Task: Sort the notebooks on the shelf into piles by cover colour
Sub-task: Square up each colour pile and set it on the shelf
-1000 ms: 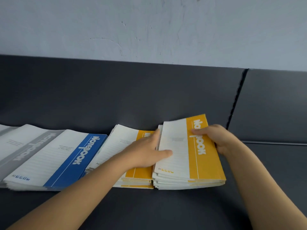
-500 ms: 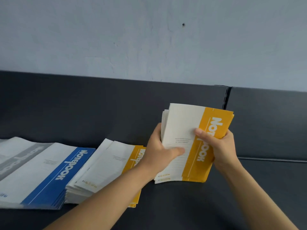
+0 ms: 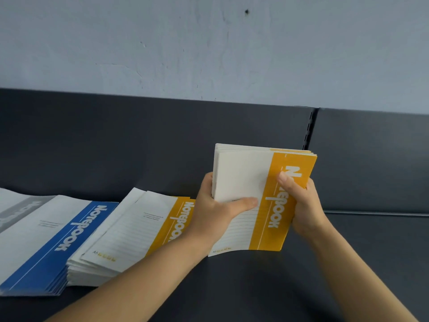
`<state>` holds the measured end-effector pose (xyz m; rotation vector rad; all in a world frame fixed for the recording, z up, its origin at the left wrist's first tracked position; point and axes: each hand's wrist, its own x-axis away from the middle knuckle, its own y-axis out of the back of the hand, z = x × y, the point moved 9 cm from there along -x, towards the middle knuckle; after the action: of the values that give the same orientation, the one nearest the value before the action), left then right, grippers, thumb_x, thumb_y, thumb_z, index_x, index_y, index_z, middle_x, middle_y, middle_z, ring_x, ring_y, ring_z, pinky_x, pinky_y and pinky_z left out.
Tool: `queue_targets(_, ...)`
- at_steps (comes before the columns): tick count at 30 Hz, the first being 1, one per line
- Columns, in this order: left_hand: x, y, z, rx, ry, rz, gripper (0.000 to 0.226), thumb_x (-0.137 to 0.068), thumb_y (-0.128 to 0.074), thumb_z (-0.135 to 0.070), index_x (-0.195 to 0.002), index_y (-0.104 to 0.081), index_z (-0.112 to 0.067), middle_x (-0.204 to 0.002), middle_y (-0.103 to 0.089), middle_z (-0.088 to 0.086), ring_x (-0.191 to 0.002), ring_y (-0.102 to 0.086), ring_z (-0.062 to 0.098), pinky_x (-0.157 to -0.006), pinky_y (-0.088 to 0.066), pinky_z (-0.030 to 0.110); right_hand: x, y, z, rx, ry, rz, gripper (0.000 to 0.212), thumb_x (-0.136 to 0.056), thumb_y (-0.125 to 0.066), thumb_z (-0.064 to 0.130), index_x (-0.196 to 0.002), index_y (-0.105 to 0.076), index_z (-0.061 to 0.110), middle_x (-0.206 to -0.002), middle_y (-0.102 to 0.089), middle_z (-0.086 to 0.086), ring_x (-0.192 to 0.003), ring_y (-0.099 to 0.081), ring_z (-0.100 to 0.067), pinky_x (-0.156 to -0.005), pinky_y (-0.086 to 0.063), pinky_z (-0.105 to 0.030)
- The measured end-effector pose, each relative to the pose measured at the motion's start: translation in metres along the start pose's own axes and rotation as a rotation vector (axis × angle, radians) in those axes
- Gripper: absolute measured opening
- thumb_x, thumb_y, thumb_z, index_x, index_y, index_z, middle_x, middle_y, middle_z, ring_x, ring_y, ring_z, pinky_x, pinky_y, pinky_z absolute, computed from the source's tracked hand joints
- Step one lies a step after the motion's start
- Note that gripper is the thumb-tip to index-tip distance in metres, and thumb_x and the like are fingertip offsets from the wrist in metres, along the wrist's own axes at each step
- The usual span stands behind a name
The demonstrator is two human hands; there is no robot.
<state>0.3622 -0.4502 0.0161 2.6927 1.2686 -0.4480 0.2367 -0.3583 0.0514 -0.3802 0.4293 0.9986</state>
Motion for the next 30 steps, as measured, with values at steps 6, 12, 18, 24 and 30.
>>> queue_targets(6, 0.004, 0.002, -0.015, 0.052, -0.104, -0.049, 0.072, -0.064, -0.086, -0.036, -0.121, -0.041, -0.038, -0.108, -0.060, -0.015, -0.100, -0.062, 0.004, -0.067, -0.054, 0.014, 0.001, -0.001, 0.004, 0.006, 0.048, 0.003, 0.081, -0.055, -0.074, 0.071, -0.108, -0.063, 0.010, -0.103, -0.072, -0.009, -0.094, -0.070, -0.030, -0.074, -0.058, -0.037)
queue_targets(12, -0.003, 0.003, -0.004, -0.103, 0.021, 0.100, 0.062, -0.080, -0.077, -0.026, -0.127, -0.038, -0.033, -0.113, -0.058, -0.014, -0.105, -0.058, 0.006, -0.073, -0.049, 0.017, 0.000, -0.002, -0.011, 0.099, -0.115, 0.083, 0.043, -0.071, -0.081, 0.029, -0.107, -0.062, 0.017, -0.100, -0.074, -0.001, -0.091, -0.071, -0.023, -0.068, -0.057, -0.028)
queue_targets(18, -0.010, 0.013, 0.002, -0.209, 0.124, 0.158, 0.049, -0.080, -0.077, -0.024, -0.120, -0.049, -0.020, -0.112, -0.066, -0.004, -0.101, -0.066, 0.012, -0.080, -0.057, 0.029, 0.006, 0.008, -0.029, 0.015, -0.333, -0.058, 0.035, -0.068, -0.074, 0.023, -0.099, -0.066, 0.008, -0.091, -0.075, -0.009, -0.080, -0.073, -0.028, -0.061, -0.059, -0.035)
queue_targets(24, -0.006, 0.017, 0.028, -0.178, 0.399, 0.108, 0.043, -0.077, -0.079, -0.022, -0.112, -0.054, -0.014, -0.104, -0.070, 0.002, -0.094, -0.068, 0.018, -0.083, -0.055, 0.035, 0.022, 0.013, -0.065, 0.032, -0.700, -0.094, 0.033, -0.074, -0.077, 0.023, -0.101, -0.067, 0.006, -0.089, -0.075, -0.013, -0.075, -0.073, -0.029, -0.062, -0.059, -0.039)
queue_targets(30, -0.008, 0.026, 0.029, -0.540, 0.310, 0.133, 0.058, -0.076, -0.080, -0.024, -0.125, -0.048, -0.018, -0.124, -0.058, -0.005, -0.103, -0.058, 0.008, -0.077, -0.049, 0.022, 0.024, 0.027, -0.085, 0.237, -0.785, -0.124, 0.034, -0.074, -0.080, 0.023, -0.099, -0.066, 0.004, -0.079, -0.075, -0.010, -0.065, -0.073, -0.026, -0.054, -0.057, -0.034)
